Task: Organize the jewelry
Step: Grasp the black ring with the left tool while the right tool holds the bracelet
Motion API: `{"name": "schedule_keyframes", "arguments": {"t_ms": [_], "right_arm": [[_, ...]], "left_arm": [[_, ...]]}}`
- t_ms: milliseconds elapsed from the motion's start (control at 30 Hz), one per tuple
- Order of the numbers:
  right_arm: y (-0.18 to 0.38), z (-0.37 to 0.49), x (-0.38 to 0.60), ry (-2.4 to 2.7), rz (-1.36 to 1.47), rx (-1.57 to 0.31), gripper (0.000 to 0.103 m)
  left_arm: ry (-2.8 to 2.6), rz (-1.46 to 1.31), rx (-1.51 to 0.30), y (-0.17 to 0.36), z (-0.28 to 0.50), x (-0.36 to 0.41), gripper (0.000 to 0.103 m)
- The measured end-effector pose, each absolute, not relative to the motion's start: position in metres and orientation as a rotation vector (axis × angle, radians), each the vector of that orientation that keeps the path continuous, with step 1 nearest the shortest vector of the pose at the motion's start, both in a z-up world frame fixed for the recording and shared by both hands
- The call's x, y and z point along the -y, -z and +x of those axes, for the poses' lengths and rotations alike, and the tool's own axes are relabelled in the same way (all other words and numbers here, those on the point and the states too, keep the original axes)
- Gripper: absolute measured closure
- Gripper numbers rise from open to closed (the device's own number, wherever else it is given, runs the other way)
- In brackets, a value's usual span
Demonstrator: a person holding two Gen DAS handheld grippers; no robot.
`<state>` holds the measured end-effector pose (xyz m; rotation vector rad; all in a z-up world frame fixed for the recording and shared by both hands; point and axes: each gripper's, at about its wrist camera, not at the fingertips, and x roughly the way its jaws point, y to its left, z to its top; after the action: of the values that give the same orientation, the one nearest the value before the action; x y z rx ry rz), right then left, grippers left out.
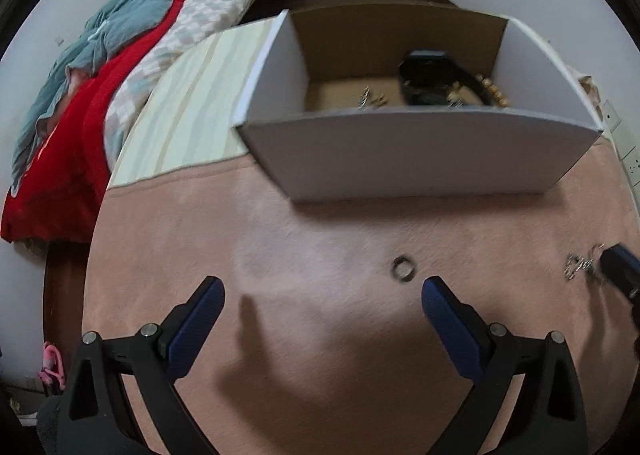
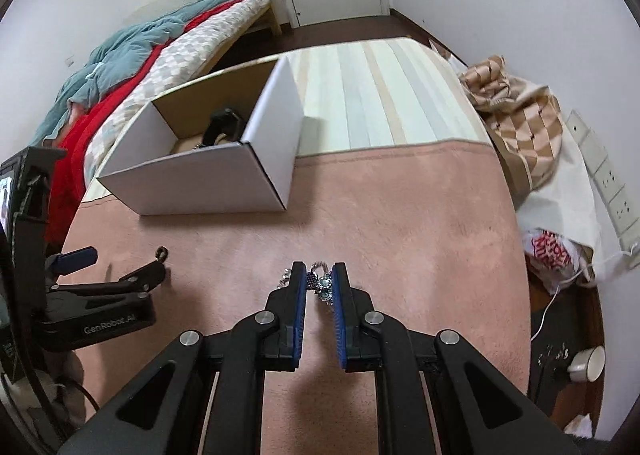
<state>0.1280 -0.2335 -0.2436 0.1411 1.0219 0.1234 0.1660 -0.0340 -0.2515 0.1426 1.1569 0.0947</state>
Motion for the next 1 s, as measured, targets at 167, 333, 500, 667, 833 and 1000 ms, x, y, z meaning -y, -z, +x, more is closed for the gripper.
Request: {"name": "schedule_keyframes", "arguments": {"t_ms": [167,333,500,667,833,1000], "right_arm": [[0.249,0.130,0.232,-0.117,0.144,-1.024,0.090],[0.249,0.131,0.232,-0.109,0.151,-1.022,0.090],[0.246,0.131,0.234,-0.091,0.154,-1.013,0.090],[0.234,0.131,0.234,-0.093,0.167,-0.980,0.090],[0.213,0.130,0.230,-0.121,0.193,-0.938,0.090],[0.176,0.132,0.225,-0.170,0.217,-0.876,0.090]], "left_arm": [[-0.061,0.132,-1.142,0.251,0.172,0.045,0.017],[-0.011,0.107,-1.124,0.247,0.173,0.053,0.060],[0.045,0.141,-1.118,0.245,0.169,0.068,0.094],[0.055,0.129,-1.117,0.241,0.161,0.067,0.094],[0.053,0.105,-1.095,0.223,0.159,0.057,0.094],[0.065,0.059,-1.060,0.193,0.163,0.041,0.094]]}}
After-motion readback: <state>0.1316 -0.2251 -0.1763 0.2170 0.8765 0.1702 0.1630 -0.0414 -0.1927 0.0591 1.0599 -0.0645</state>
